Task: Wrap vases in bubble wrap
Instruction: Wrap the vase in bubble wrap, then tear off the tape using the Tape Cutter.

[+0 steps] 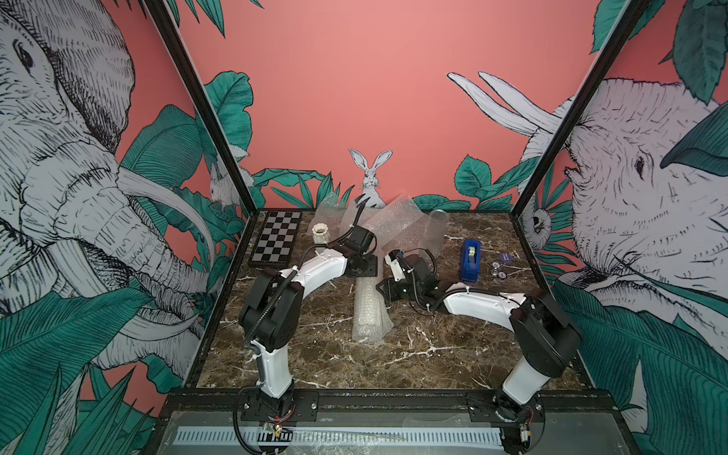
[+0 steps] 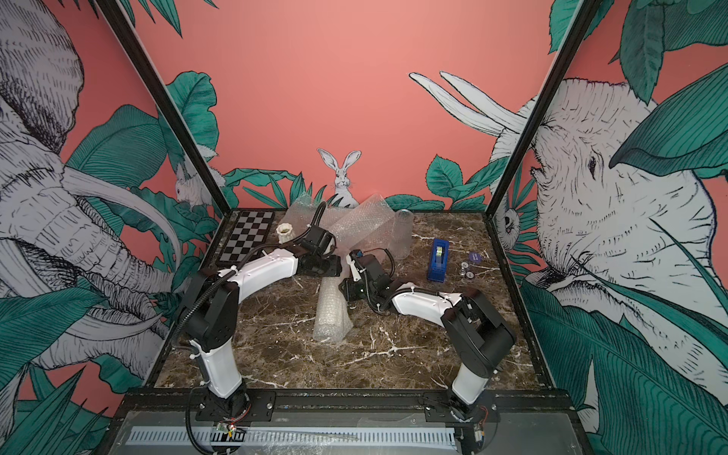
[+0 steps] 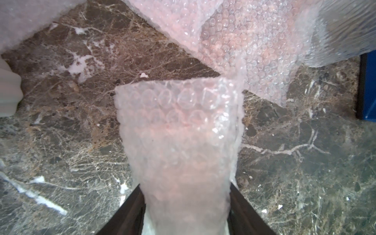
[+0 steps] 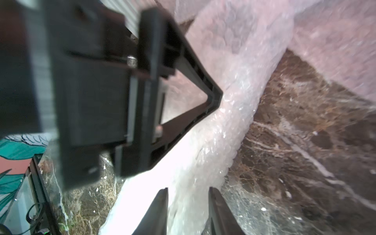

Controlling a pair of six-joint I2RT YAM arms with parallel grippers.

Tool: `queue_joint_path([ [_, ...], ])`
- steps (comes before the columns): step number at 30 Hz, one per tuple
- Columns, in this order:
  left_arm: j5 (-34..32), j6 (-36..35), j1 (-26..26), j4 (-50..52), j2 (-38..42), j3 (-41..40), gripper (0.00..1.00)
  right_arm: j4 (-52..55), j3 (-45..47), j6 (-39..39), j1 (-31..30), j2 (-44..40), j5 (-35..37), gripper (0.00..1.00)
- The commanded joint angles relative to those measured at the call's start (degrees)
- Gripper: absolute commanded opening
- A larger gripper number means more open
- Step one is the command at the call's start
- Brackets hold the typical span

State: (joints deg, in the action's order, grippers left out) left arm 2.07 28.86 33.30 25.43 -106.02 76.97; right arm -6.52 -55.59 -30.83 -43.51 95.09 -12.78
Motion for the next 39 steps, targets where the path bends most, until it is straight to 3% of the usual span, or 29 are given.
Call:
queue_joint_path([
  [1,-0.5,0.3,0.1,1.7,-0.3,-0.1,0.61,2.0,1.1,1.2,-0.3,-6.2,2.4,0.44],
  [5,-0.8,0.1,0.1,1.5,-0.1,-0.6,0.61,8.3,1.5,3.0,2.6,-13.0,4.9,0.51],
  [10,-0.4,0.0,0.1,1.2,0.0,-1.1,0.61,19.1,-0.4,6.3,15.4,-18.0,4.9,0.52],
  [15,0.2,0.1,0.1,0.6,0.3,-1.9,0.61,23.4,-3.5,6.1,31.5,-15.4,-4.0,0.5],
  [22,0.9,0.1,0.1,-0.1,0.7,-2.7,0.61,24.4,-7.9,7.8,46.7,-7.0,-11.6,0.45],
  [28,1.4,0.1,0.1,-0.7,1.0,-3.4,0.61,24.5,-11.9,9.2,52.6,0.6,-18.2,0.4],
  [39,1.9,0.3,0.1,-1.1,0.7,-3.4,0.62,21.4,-13.7,10.8,56.1,9.7,-25.5,0.34],
])
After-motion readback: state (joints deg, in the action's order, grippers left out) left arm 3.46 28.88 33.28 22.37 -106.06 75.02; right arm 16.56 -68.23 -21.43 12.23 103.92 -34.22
